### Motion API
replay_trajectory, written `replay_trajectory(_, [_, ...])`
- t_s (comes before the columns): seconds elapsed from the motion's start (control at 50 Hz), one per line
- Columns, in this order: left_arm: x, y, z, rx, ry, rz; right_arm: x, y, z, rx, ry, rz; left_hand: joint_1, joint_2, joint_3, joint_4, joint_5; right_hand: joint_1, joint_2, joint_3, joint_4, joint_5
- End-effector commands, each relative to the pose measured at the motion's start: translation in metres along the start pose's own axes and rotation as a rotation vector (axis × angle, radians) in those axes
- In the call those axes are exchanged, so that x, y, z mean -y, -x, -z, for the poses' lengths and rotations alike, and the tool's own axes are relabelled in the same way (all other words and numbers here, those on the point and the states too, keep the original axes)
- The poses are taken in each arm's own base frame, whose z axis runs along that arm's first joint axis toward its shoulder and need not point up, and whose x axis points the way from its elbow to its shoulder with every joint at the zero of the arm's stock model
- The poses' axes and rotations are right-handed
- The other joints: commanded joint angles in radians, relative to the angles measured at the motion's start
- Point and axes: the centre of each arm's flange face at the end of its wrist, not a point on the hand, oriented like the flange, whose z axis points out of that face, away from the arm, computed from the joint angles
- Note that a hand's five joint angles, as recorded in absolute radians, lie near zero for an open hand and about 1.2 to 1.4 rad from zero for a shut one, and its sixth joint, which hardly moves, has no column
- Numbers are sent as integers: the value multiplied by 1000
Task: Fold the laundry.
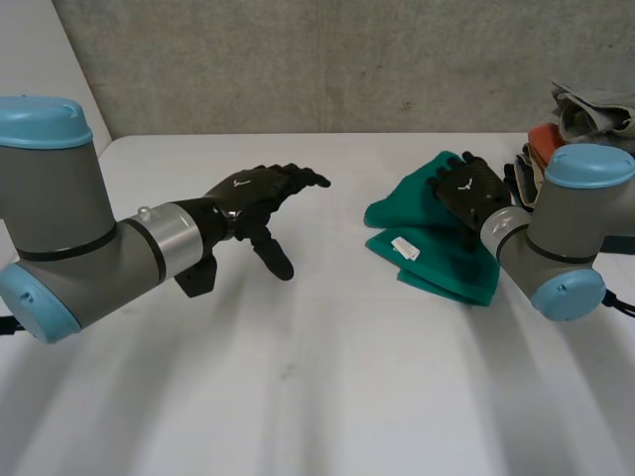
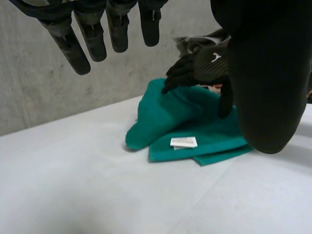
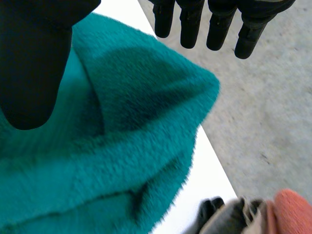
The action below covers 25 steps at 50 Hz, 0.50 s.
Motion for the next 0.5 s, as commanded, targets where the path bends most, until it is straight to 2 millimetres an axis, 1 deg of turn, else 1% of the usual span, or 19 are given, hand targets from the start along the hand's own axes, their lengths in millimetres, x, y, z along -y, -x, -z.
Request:
replay_trajectory(0.02, [1, 8, 3, -4, 37, 22, 4, -24, -6, -83, -11, -181, -13, -26, -17, -7, -42, -35, -26, -30, -28, -40])
replay_trajectory(0.04, [1, 9, 4, -5, 39, 25, 2, -35, -9, -107, -19, -301, -13, -26, -17, -7, -42, -35, -26, -30, -28, -40])
replay_trajectory(0.08, [1, 9, 5, -3, 38, 24, 0, -45, -13, -123, -27, -403, -13, -26, -17, -7, -42, -35, -26, -30, -28, -40])
replay_trajectory(0.1, [2, 9, 6, -2, 35, 21, -2, -53, -16, -130, -35, -503, -13, -26, -17, -7, -42, -35, -26, -30, -28, -40])
replay_trajectory(0.18, [5, 7, 9, 2, 23, 13, -10, -64, -27, -108, -44, -703, -13, -26, -17, -7, -42, -35, -26, -30, -28, -40])
replay_trajectory(0.2, [6, 8, 9, 5, 19, 11, -12, -65, -29, -99, -49, -730, -13, -26, -17, -7, -42, -35, -26, -30, -28, -40])
replay_trajectory(0.28, [6, 9, 9, 11, 13, 8, -22, -59, -40, -27, -29, -834, -13, -26, -17, -7, -42, -35, -26, -30, -28, -40])
replay_trajectory(0.32, [6, 10, 9, 16, 11, 8, -30, -51, -45, 11, 2, -890, -13, -26, -17, -7, -42, -35, -26, -30, -28, -40])
replay_trajectory(0.38, [6, 13, 9, 25, 10, 9, -37, -39, -50, 39, 32, -937, -13, -26, -17, -7, -42, -15, -6, -10, -8, -20])
replay_trajectory(0.44, [6, 14, 9, 29, 11, 11, -40, -35, -53, 40, 47, -955, -13, -26, -17, -7, -42, 58, 68, 64, 65, 54])
replay_trajectory(0.48, [6, 15, 9, 31, 11, 8, -39, -33, -55, 33, 42, -948, -13, -26, -17, -7, -42, 245, 255, 251, 252, 241])
replay_trajectory(0.5, [6, 16, 9, 32, 12, 8, -38, -33, -55, 29, 39, -944, -13, -26, -17, -7, -42, 427, 436, 432, 434, 422])
